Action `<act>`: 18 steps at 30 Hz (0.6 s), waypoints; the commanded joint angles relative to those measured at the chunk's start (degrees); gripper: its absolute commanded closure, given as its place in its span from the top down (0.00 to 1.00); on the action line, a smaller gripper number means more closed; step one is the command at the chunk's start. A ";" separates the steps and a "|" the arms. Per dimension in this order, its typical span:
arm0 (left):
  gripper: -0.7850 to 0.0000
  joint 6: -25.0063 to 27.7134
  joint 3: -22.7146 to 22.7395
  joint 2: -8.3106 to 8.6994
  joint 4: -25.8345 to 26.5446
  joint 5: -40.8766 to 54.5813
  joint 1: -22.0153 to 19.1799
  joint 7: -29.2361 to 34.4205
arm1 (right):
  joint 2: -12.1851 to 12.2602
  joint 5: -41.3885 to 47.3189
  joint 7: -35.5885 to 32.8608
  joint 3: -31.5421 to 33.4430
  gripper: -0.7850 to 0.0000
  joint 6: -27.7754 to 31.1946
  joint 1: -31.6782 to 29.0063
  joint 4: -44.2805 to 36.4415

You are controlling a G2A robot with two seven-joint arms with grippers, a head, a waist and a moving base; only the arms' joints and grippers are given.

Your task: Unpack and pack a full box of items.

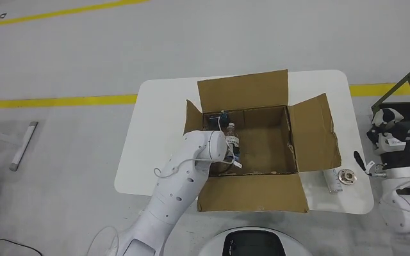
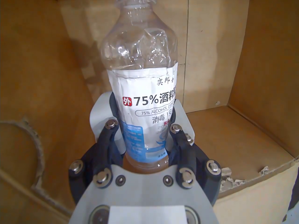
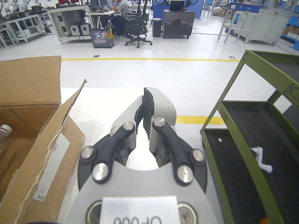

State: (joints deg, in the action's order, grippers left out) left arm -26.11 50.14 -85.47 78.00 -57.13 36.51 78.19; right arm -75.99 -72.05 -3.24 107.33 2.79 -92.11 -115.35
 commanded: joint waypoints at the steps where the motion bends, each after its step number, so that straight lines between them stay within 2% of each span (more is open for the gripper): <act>1: 0.14 0.10 0.09 -0.27 -0.39 -0.55 -0.10 0.10 | 0.00 0.00 0.00 0.00 0.00 0.00 0.00 0.00; 3: 0.15 0.25 0.19 -0.54 -0.68 -1.04 -0.15 0.25 | 0.00 0.00 0.00 0.00 0.00 0.00 0.00 0.00; 5: 0.34 0.39 0.33 -0.81 -1.09 -1.62 -0.15 0.39 | 0.00 0.00 0.00 0.00 0.00 0.00 0.00 0.00; 7: 0.38 0.49 0.55 -1.07 -1.47 -2.14 -0.06 0.49 | 0.00 0.00 0.00 0.00 0.00 0.00 0.00 0.00; 8: 0.47 0.62 0.66 -1.19 -1.67 -2.46 -0.01 0.62 | 0.00 0.00 0.00 0.00 0.00 0.00 0.00 0.00; 9: 0.89 0.71 0.85 -1.31 -1.86 -2.77 0.02 0.70 | 0.00 0.00 0.00 0.00 0.00 0.00 0.00 0.00; 10: 1.00 0.81 1.04 -1.43 -1.97 -3.05 0.05 0.80 | 0.00 0.00 0.00 0.00 0.00 0.00 0.00 0.00; 18: 1.00 1.71 3.09 -2.40 -1.06 -4.67 0.58 1.70 | 0.00 0.00 0.00 0.00 0.00 0.00 0.00 0.00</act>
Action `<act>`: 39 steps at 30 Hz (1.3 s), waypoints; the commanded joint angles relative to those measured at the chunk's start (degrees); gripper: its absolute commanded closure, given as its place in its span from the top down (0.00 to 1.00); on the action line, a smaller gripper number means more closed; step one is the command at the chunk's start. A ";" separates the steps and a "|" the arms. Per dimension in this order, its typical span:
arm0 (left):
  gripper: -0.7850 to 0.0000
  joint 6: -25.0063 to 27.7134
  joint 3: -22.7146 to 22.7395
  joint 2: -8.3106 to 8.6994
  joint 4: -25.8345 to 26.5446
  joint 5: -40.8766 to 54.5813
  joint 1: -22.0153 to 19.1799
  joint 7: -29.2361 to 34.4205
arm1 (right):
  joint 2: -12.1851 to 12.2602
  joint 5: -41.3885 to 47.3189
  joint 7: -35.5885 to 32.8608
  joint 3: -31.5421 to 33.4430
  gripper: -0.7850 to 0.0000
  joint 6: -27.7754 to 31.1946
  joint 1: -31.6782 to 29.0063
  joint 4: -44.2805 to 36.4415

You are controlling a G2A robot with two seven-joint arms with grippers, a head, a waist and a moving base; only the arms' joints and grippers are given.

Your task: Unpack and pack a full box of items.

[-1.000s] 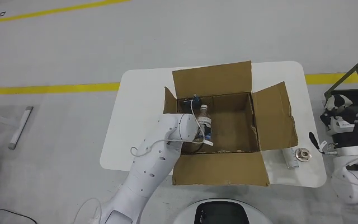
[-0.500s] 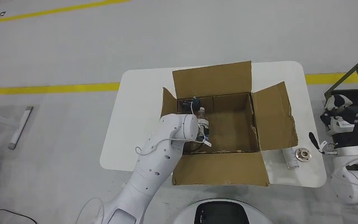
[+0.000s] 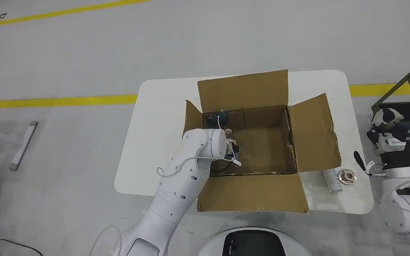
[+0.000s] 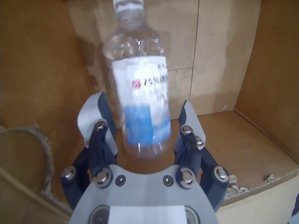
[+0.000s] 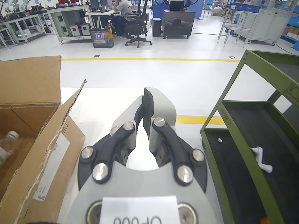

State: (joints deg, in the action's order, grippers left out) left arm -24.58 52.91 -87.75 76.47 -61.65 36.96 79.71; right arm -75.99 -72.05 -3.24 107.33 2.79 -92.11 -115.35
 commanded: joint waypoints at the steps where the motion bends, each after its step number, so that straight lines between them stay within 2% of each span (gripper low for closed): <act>1: 1.00 0.46 0.57 -0.20 0.76 -0.49 0.29 0.46 | 0.00 0.00 0.00 0.00 0.00 0.00 0.00 0.00; 4: 1.00 1.24 1.54 -0.41 1.90 -1.68 0.77 1.24 | 0.14 -0.97 0.00 -0.05 0.00 1.35 -0.22 -0.28; 7: 1.00 2.18 2.59 -0.55 4.32 -3.00 1.45 2.17 | 0.60 -6.08 -4.28 0.40 0.00 3.39 -0.67 -1.16; 12: 1.00 5.52 2.88 -0.44 12.29 -6.23 2.46 5.50 | 1.35 -11.20 -17.03 2.35 0.00 7.47 -1.70 -4.53; 15: 1.00 7.56 2.81 -0.15 16.78 -8.16 3.17 7.05 | 1.65 -9.73 -27.16 4.22 0.00 9.56 -2.55 -6.65; 18: 1.00 10.36 2.60 0.21 19.59 -11.47 3.61 7.23 | 1.92 -7.05 -33.07 6.03 0.00 11.75 -2.91 -8.42; 21: 1.00 11.71 2.66 0.40 22.10 -13.70 4.02 7.37 | 2.14 -6.71 -34.51 7.38 0.00 12.58 -3.32 -9.34; 25: 1.00 12.25 4.15 0.39 25.88 -12.50 4.34 5.79 | 2.19 -6.63 -32.74 7.99 0.00 12.21 -3.79 -9.77; 34: 1.00 13.86 11.19 1.17 29.80 -9.15 7.07 3.28 | 2.23 -6.32 -32.33 7.33 0.00 12.93 -4.07 -9.73; 39: 1.00 13.90 14.64 1.70 32.11 -9.61 8.59 3.13 | 2.57 -10.41 -42.62 4.73 0.00 12.43 -3.09 -9.49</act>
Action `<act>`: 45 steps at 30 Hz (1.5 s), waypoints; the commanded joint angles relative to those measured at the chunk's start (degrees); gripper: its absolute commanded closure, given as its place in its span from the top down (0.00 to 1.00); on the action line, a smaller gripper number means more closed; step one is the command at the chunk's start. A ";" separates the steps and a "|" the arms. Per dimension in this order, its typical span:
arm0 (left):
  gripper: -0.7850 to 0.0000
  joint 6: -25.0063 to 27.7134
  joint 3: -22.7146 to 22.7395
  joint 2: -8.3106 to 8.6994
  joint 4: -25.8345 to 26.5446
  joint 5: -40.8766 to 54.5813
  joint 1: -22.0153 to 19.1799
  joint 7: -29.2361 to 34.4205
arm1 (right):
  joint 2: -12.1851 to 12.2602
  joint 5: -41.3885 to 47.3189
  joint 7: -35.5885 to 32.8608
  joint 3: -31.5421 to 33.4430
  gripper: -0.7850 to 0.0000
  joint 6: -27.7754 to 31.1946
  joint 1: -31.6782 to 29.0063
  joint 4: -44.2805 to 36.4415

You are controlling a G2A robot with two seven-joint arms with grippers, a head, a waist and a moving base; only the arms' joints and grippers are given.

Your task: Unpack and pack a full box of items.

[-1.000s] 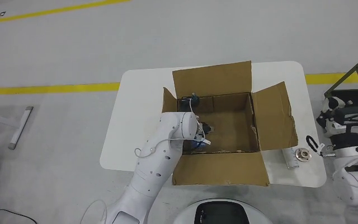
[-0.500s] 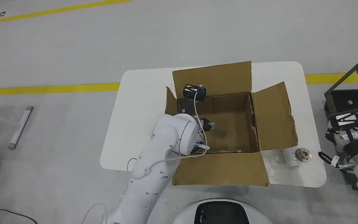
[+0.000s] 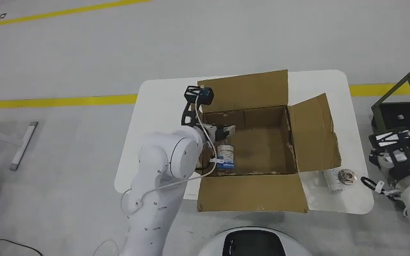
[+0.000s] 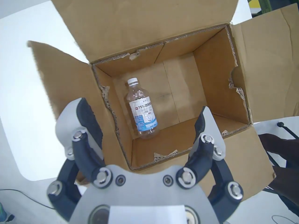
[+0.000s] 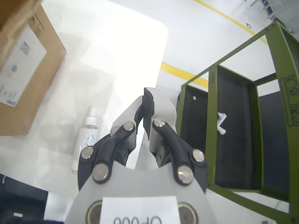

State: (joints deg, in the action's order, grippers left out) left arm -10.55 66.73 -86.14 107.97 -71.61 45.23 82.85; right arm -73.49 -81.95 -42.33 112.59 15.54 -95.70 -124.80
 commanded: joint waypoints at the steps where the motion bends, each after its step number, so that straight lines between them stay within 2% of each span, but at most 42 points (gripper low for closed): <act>1: 1.00 -0.23 1.61 0.18 1.20 0.52 0.54 -0.33 | 0.12 -0.53 -6.88 -1.13 0.00 -0.54 0.94 0.07; 7: 1.00 0.28 5.02 0.73 3.28 -0.24 1.23 -0.80 | 0.42 4.68 -26.70 -4.00 0.00 -1.87 5.74 1.27; 13: 1.00 1.36 7.01 1.17 3.56 -1.88 0.32 -0.63 | 0.61 11.49 -33.58 -5.47 0.02 -4.02 8.15 2.40; 16: 1.00 1.37 7.62 1.31 3.56 -2.22 -0.01 -0.68 | 0.70 13.96 -34.34 -5.80 0.16 -4.84 8.29 3.00; 17: 1.00 1.66 7.65 1.39 3.44 -2.82 -0.08 -0.60 | 0.78 13.78 -34.30 -5.85 0.29 -4.68 8.26 3.07; 18: 1.00 1.68 7.67 1.43 3.36 -3.09 -0.07 -0.61 | 0.86 13.50 -34.10 -6.00 0.34 -4.57 8.19 3.27; 21: 1.00 1.20 7.85 1.50 3.11 -3.25 0.07 -0.84 | 0.98 13.86 -33.48 -6.46 0.36 -5.25 8.07 4.03; 23: 1.00 1.00 7.85 1.54 3.13 -3.23 0.21 -0.88 | 1.08 13.64 -32.89 -6.85 0.42 -5.46 7.85 4.68; 29: 1.00 0.59 7.74 1.69 3.23 -3.76 0.76 -0.79 | 1.33 12.72 -31.43 -8.02 0.48 -6.64 7.60 6.99; 45: 1.00 -0.36 8.14 1.97 2.63 -3.77 0.33 -0.76 | 1.88 10.89 -29.37 -13.90 0.47 -7.95 9.73 11.33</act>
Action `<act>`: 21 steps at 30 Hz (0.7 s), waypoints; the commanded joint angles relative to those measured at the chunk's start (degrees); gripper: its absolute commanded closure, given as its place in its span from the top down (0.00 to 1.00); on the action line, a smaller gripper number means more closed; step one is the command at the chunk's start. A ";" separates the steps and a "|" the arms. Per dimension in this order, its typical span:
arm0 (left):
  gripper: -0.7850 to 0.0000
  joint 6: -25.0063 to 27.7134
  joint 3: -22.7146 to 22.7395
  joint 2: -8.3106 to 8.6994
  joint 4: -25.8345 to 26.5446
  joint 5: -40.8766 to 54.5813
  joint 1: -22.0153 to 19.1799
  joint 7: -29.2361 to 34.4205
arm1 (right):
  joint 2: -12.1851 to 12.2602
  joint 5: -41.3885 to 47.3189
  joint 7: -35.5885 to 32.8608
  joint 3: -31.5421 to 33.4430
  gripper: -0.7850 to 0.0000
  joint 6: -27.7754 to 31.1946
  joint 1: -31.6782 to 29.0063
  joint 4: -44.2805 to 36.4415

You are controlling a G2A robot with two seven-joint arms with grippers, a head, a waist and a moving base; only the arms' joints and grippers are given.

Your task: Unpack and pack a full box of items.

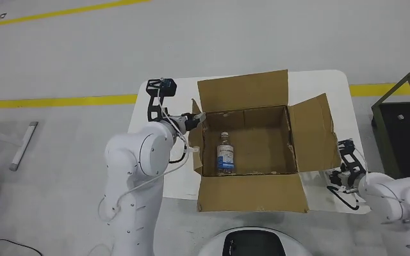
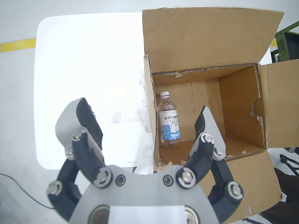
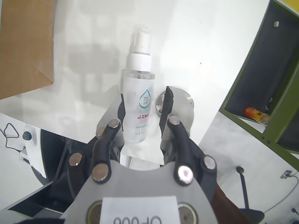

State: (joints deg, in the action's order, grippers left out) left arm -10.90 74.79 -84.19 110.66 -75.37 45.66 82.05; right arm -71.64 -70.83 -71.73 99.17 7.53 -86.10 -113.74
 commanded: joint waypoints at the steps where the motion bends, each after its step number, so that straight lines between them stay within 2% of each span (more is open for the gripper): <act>1: 1.00 -0.10 0.22 0.05 -0.14 -0.07 -0.23 0.05 | 0.09 -0.87 -0.01 -0.90 0.47 0.17 0.25 0.55; 14: 1.00 -0.09 0.29 0.07 -0.26 -0.06 -0.32 0.05 | 0.52 -2.50 1.39 -2.92 0.46 -0.53 0.66 2.81; 21: 1.00 -0.09 0.29 0.07 -0.26 -0.06 -0.32 0.05 | 0.73 -2.63 1.60 -3.68 0.42 -0.96 1.14 3.65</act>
State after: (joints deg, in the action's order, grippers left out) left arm -10.99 75.08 -84.12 110.40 -75.43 45.34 82.10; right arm -70.94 -73.38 -70.19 95.61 6.60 -85.04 -110.32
